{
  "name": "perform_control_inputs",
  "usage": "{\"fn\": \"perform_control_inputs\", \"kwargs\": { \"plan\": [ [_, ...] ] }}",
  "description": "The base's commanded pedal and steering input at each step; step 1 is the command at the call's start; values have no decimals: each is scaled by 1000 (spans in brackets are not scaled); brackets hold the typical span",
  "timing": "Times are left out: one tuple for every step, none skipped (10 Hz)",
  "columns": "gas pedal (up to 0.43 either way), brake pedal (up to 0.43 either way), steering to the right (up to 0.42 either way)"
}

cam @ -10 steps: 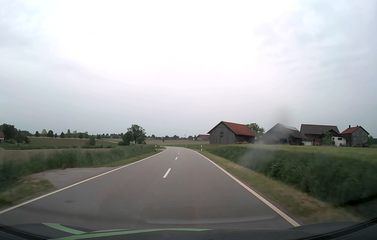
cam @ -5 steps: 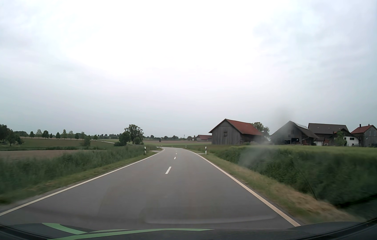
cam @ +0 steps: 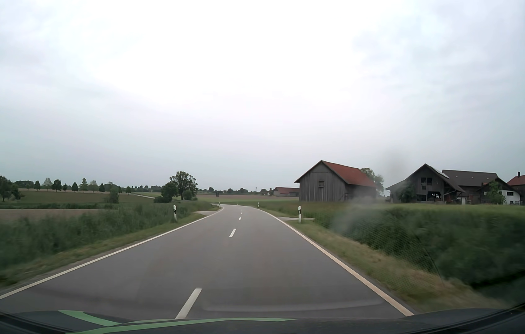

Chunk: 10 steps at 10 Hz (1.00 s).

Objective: Follow the waypoints while adhering to traffic rules and regulations

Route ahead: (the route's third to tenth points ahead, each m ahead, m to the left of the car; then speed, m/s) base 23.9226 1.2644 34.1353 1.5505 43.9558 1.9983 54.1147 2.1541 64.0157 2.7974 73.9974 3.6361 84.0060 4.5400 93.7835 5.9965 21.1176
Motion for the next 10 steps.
{"fn": "perform_control_inputs", "kwargs": {
  "plan": [
    [110, 0, -1],
    [110, 0, -1],
    [110, 0, -1],
    [110, 0, -2],
    [110, 0, -3],
    [110, 0, -3],
    [110, 0, -4],
    [110, 0, -4],
    [110, 0, -4],
    [110, 0, -4]
  ]
}}
